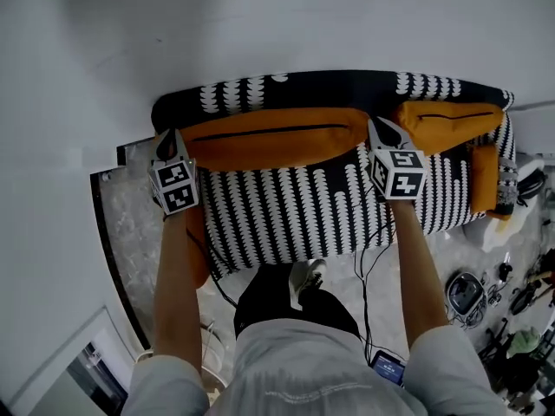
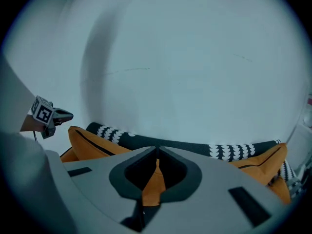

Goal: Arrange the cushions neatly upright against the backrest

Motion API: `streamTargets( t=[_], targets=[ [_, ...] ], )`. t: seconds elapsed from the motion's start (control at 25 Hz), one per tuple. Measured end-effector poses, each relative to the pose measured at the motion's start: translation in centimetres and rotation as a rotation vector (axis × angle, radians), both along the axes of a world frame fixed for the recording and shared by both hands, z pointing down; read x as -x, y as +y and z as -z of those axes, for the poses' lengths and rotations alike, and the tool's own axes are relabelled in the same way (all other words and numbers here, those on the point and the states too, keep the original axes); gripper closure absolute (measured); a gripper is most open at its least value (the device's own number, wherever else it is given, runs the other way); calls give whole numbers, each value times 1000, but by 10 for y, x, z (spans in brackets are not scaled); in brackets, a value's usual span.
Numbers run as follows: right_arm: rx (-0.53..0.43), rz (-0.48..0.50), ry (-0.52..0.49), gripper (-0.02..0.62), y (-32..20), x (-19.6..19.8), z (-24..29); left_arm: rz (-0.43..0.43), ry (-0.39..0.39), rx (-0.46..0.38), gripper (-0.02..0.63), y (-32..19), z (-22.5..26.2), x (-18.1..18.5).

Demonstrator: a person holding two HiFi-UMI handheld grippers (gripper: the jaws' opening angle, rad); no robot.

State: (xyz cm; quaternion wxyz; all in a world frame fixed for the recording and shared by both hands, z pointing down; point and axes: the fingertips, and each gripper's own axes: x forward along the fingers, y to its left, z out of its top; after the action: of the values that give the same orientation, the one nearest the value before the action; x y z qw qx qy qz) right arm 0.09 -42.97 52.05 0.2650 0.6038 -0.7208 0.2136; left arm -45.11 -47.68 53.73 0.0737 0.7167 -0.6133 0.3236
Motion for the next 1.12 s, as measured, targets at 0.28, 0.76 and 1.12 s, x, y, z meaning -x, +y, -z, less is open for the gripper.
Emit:
streamTargets(
  t=[0.28,0.76,1.12],
  targets=[
    [-125,35,16,577,58,-18,92,18,58,-104,589,55,93,8],
    [-254,92,85,577,197,-27,191,-65,119,-202,589,213,193,-35],
    [-320,120,92,592,316,-32,239,-161,124,-272,589,334,245,-101]
  ],
)
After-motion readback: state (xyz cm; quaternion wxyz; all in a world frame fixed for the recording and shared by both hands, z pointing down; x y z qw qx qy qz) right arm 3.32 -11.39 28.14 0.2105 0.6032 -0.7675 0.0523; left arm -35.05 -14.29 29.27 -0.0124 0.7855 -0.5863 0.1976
